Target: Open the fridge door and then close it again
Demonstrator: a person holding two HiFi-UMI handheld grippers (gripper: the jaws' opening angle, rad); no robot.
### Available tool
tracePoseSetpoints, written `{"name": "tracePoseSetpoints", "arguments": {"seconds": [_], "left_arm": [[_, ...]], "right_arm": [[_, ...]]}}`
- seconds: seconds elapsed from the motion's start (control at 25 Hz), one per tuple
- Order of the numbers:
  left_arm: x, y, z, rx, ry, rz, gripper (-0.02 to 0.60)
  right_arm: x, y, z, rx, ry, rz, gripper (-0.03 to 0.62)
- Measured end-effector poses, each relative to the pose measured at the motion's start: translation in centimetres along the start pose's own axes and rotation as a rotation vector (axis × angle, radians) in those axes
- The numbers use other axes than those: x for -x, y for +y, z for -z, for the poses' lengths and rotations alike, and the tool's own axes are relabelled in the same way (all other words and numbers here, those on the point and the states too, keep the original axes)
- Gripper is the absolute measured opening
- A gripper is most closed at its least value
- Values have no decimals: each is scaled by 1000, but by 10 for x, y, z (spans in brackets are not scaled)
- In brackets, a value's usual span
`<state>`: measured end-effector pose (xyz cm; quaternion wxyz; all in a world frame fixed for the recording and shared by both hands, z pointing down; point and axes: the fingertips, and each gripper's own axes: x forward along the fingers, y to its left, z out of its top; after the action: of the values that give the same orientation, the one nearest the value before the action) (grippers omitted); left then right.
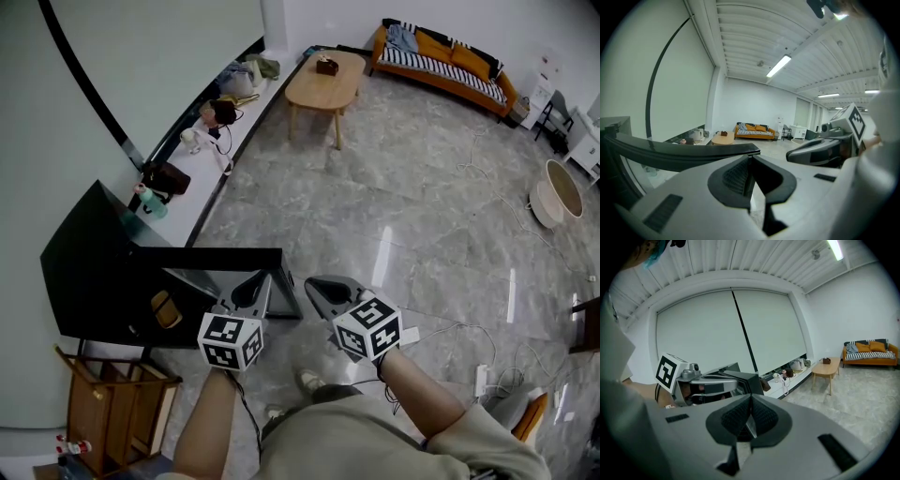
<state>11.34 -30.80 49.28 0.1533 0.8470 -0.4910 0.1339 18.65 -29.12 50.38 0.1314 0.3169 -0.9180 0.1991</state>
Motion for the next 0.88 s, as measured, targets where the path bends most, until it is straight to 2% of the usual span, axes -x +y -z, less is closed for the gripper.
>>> {"name": "tracePoseSetpoints", "arguments": {"seconds": [0.28, 0.48, 0.68, 0.72, 0.8, 0.88], "left_arm": [[-15, 4, 4, 22, 11, 5, 25], [-14, 5, 4, 35, 7, 6, 25], [-10, 3, -4, 34, -10, 9, 26], [-8, 2, -6, 33, -13, 9, 25], [-6, 3, -9, 29, -18, 6, 25], [-2, 4, -11, 26, -20, 0, 26]], "right_arm": [[5, -9, 7, -11, 11, 15, -3], [11, -12, 1, -3, -24, 26, -3], [15, -10, -13, -71, -94, -29, 0], [16, -10, -17, -79, -111, -39, 24], [15, -9, -26, -73, -141, -55, 169], [14, -7, -34, -55, -166, -76, 240]]}}
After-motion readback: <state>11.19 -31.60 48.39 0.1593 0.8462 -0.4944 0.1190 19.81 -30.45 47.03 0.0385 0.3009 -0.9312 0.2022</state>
